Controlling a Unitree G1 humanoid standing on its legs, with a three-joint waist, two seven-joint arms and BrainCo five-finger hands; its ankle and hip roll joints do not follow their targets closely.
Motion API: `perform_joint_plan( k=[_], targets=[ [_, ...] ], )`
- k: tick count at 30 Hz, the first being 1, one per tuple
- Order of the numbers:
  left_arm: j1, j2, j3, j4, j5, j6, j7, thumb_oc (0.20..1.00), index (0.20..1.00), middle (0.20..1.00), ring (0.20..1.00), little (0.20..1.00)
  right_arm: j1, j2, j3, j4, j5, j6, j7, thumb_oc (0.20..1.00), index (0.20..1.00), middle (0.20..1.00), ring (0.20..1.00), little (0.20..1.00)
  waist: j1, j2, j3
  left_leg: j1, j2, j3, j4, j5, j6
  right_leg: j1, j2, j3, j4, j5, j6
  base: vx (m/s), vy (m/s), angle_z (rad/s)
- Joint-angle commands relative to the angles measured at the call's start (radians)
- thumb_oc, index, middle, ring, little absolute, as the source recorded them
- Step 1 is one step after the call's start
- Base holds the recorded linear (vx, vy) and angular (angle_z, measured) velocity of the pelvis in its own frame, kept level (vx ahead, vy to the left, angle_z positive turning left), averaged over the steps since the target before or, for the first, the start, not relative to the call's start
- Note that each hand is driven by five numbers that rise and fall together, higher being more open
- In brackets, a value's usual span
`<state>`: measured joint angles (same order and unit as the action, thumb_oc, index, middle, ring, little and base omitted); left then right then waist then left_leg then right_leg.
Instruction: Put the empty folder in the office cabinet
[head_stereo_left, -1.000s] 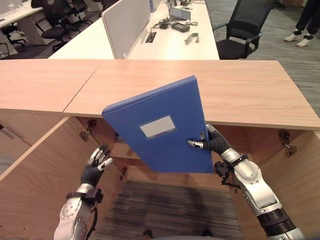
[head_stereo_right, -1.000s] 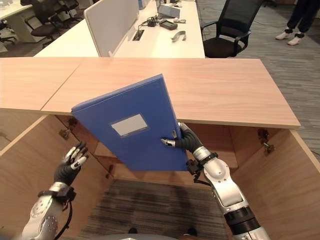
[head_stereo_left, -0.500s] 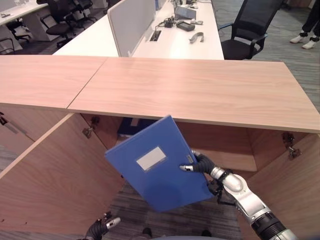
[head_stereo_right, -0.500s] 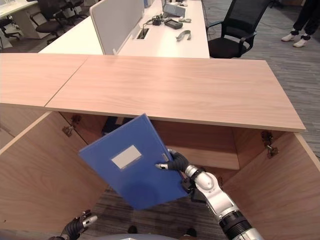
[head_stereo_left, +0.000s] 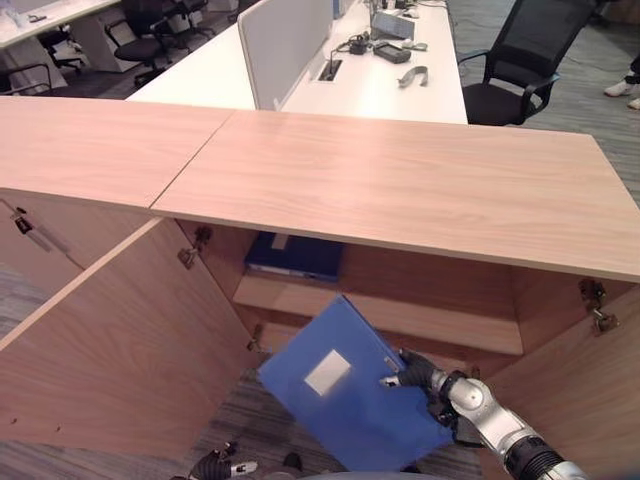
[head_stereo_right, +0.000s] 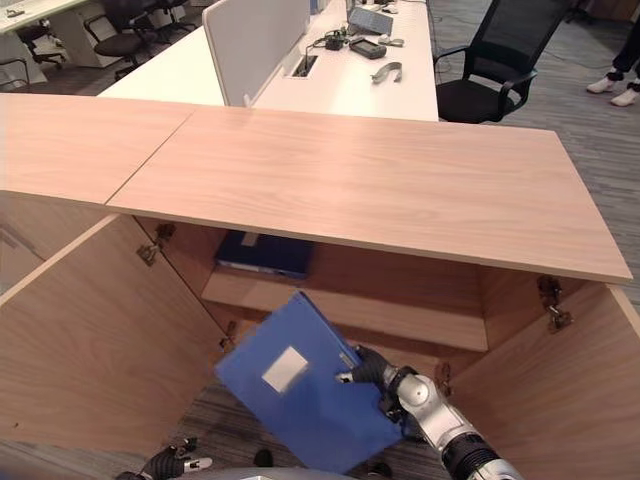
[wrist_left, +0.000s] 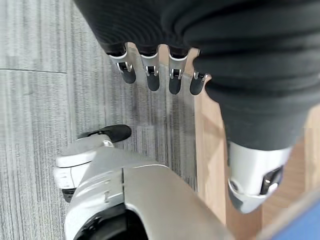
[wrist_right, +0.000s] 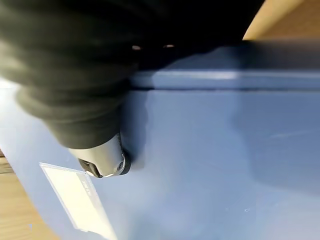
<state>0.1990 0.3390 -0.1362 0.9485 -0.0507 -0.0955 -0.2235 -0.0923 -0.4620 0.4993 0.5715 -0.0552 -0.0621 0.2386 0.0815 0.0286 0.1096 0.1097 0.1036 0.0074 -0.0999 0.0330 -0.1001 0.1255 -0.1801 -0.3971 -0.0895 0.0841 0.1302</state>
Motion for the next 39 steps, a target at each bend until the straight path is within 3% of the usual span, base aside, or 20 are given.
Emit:
perform_joint_plan(
  k=[1, 4, 6, 7, 9, 19, 29, 34, 39],
  targets=[
    [-0.077, 0.027, -0.047, 0.047, 0.039, -0.027, 0.017, 1.0, 1.0, 1.0, 1.0, 1.0, -0.078, 0.056, -0.016, 0.041, 0.053, -0.025, -0.038, 0.2, 0.2, 0.2, 0.2, 0.2, 0.024, -0.023, 0.013, 0.013, 0.003, 0.04, 0.013, -0.056, 0.002, 0.015, -0.016, 0.04, 0.032, -0.086, 0.041, 0.0, 0.0, 0.0],
    [-0.08, 0.024, -0.049, 0.055, 0.012, -0.015, 0.017, 1.0, 1.0, 1.0, 1.0, 1.0, -0.07, 0.129, -0.168, 0.19, 0.263, 0.002, -0.103, 0.2, 0.2, 0.2, 0.2, 0.2, 0.029, -0.02, 0.008, 0.008, 0.001, 0.03, 0.013, -0.055, 0.002, 0.022, -0.016, 0.03, 0.027, -0.087, 0.04, 0.04, -0.005, 0.11],
    [-0.071, 0.019, -0.063, 0.052, -0.001, -0.009, 0.022, 1.0, 1.0, 1.0, 1.0, 1.0, -0.096, 0.201, -0.332, 0.284, 0.579, -0.029, -0.168, 0.2, 0.2, 0.2, 0.2, 0.2, 0.03, -0.015, 0.006, 0.007, -0.001, 0.025, 0.013, -0.058, 0.004, 0.025, -0.014, 0.028, 0.026, -0.09, 0.039, 0.03, -0.002, 0.11],
    [-0.072, 0.02, -0.065, 0.052, -0.002, -0.009, 0.022, 1.0, 1.0, 1.0, 1.0, 1.0, -0.099, 0.201, -0.333, 0.288, 0.582, -0.031, -0.166, 0.2, 0.2, 0.2, 0.2, 0.2, 0.032, -0.016, 0.007, 0.008, -0.001, 0.025, 0.013, -0.058, 0.004, 0.026, -0.014, 0.029, 0.026, -0.091, 0.039, 0.02, -0.004, 0.05],
    [-0.069, 0.021, -0.075, 0.047, -0.029, -0.003, 0.027, 1.0, 1.0, 1.0, 1.0, 1.0, -0.155, 0.235, -0.453, 0.365, 0.802, -0.065, -0.213, 0.2, 0.2, 0.2, 0.2, 0.2, 0.036, -0.011, 0.007, 0.009, 0.0, 0.026, 0.013, -0.062, 0.003, 0.027, -0.011, 0.03, 0.025, -0.094, 0.039, 0.02, -0.008, 0.04],
    [-0.072, 0.016, -0.125, 0.059, -0.032, 0.014, 0.068, 1.0, 1.0, 1.0, 1.0, 1.0, -0.326, 0.273, -0.691, 0.474, 1.22, -0.183, -0.357, 0.2, 0.2, 0.2, 0.2, 0.2, 0.062, 0.005, -0.001, 0.012, 0.004, 0.012, 0.013, -0.071, -0.003, 0.036, -0.001, 0.026, 0.032, -0.117, 0.036, 0.03, -0.015, 0.01],
    [-0.093, 0.034, -0.21, 0.018, -0.024, 0.009, 0.061, 1.0, 1.0, 1.0, 1.0, 1.0, -0.525, 0.217, -0.77, 0.547, 1.368, -0.214, -0.395, 0.2, 0.2, 0.2, 0.2, 0.2, 0.107, 0.041, 0.014, -0.023, -0.004, -0.016, 0.013, -0.059, -0.006, 0.023, -0.009, -0.005, 0.039, -0.123, 0.04, 0.01, -0.009, 0.09],
    [-0.108, 0.046, -0.262, -0.017, -0.028, 0.002, 0.049, 1.0, 1.0, 1.0, 1.0, 1.0, -0.644, 0.118, -0.805, 0.596, 1.405, -0.229, -0.413, 0.2, 0.2, 0.2, 0.2, 0.2, 0.134, 0.073, 0.029, -0.058, -0.011, -0.036, 0.013, -0.046, -0.008, 0.002, -0.017, -0.033, 0.048, -0.126, 0.044, -0.02, 0.016, 0.2],
    [-0.137, 0.071, -0.317, -0.094, -0.054, -0.004, 0.038, 1.0, 1.0, 1.0, 1.0, 1.0, -0.806, -0.053, -0.804, 0.658, 1.415, -0.231, -0.434, 0.2, 0.2, 0.2, 0.2, 0.2, 0.168, 0.12, 0.076, -0.126, -0.021, -0.06, 0.02, -0.019, -0.009, -0.061, -0.038, -0.067, 0.095, -0.136, 0.049, -0.07, 0.022, 0.18]
  ],
)
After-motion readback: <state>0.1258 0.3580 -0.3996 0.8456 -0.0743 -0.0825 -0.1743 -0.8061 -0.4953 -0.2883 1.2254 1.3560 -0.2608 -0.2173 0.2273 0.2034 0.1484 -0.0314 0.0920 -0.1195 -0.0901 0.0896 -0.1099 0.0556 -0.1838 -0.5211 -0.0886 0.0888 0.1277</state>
